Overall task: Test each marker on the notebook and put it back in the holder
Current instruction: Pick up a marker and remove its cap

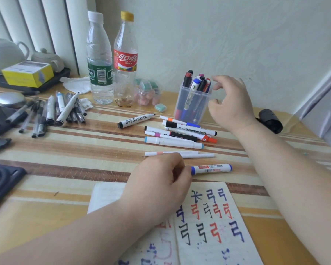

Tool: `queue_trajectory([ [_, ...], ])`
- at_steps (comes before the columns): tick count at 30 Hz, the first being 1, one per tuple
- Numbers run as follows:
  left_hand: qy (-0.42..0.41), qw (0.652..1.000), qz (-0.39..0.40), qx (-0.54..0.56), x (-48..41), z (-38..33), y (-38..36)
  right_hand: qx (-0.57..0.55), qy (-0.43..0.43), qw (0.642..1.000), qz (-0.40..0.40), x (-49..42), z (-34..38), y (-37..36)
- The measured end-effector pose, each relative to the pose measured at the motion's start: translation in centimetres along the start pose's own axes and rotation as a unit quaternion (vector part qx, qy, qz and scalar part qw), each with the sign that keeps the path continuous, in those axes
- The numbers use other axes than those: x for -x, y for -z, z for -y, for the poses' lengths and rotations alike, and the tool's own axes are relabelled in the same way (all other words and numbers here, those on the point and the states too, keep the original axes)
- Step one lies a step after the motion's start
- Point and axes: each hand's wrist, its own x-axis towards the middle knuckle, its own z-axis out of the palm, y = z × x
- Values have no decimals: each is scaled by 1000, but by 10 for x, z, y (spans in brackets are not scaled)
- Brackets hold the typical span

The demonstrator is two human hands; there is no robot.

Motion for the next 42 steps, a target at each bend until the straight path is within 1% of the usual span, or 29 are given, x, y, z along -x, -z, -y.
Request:
queue_trajectory([
  [1, -2, 1000, -4, 2, 0, 0, 0, 5, 8, 1000, -27, 13, 5, 5],
  [2, -3, 1000, -8, 5, 0, 0, 1, 7, 14, 999, -31, 27, 11, 11],
  [3, -2, 1000, -10, 6, 0, 0, 1, -1, 9, 1000, 2, 40, 16, 19],
  [4, -3, 1000, -14, 9, 0, -1, 2, -19, -15, 997, 72, 53, 23, 32],
  [5, -4, 1000, -17, 10, 0, -1, 3, -41, -47, 984, 169, 66, 30, 44],
  [6, -4, 1000, -21, 12, 0, -1, 4, -53, -66, 962, 258, 80, 36, 56],
  [7, -4, 1000, -22, 13, 0, -1, 4, -40, -65, 945, 317, 91, 39, 65],
  [8, -4, 1000, -21, 11, 0, -1, 5, -12, -49, 937, 345, 102, 39, 71],
  [10, -8, 1000, -10, -9, -1, -1, 5, 29, -33, 931, 362, 118, 38, 72],
  [13, -17, 999, 7, -45, -1, 0, 4, 23, -56, 935, 350, 127, 30, 62],
  [16, -42, 998, -1, -49, -3, 4, 1, 5, -26, 948, 317, 131, 25, 59],
  [19, -79, 995, -19, -61, -3, 7, -1, -108, -14, 961, 254, 135, 31, 75],
  [21, -120, 989, -35, -74, -1, 5, -1, -187, -13, 959, 214, 137, 35, 86],
  [24, -195, 976, -40, -90, 3, -4, 0, -331, -48, 930, 155, 142, 42, 87],
  [26, -217, 972, -23, -90, 6, -10, 0, -401, -79, 904, 122, 145, 51, 79],
  [29, -203, 978, 3, -56, 11, -14, 0, -492, -130, 857, 84, 148, 68, 68],
  [32, -186, 982, 38, 7, 18, -18, 4, -528, -139, 836, 58, 151, 82, 63],
  [34, -182, 979, 78, 46, 22, -20, 6, -536, -136, 832, 48, 154, 90, 64],
  [36, -176, 976, 101, 77, 25, -19, 8, -521, -130, 842, 45, 155, 99, 65],
  [38, -167, 978, 101, 79, 27, -18, 13, -517, -124, 845, 45, 156, 107, 64],
  [40, -159, 980, 89, 74, 29, -20, 16, -530, -131, 837, 31, 157, 114, 64],
  [42, -147, 978, 101, 104, 31, -24, 18, -531, -139, 836, 9, 161, 121, 63],
])
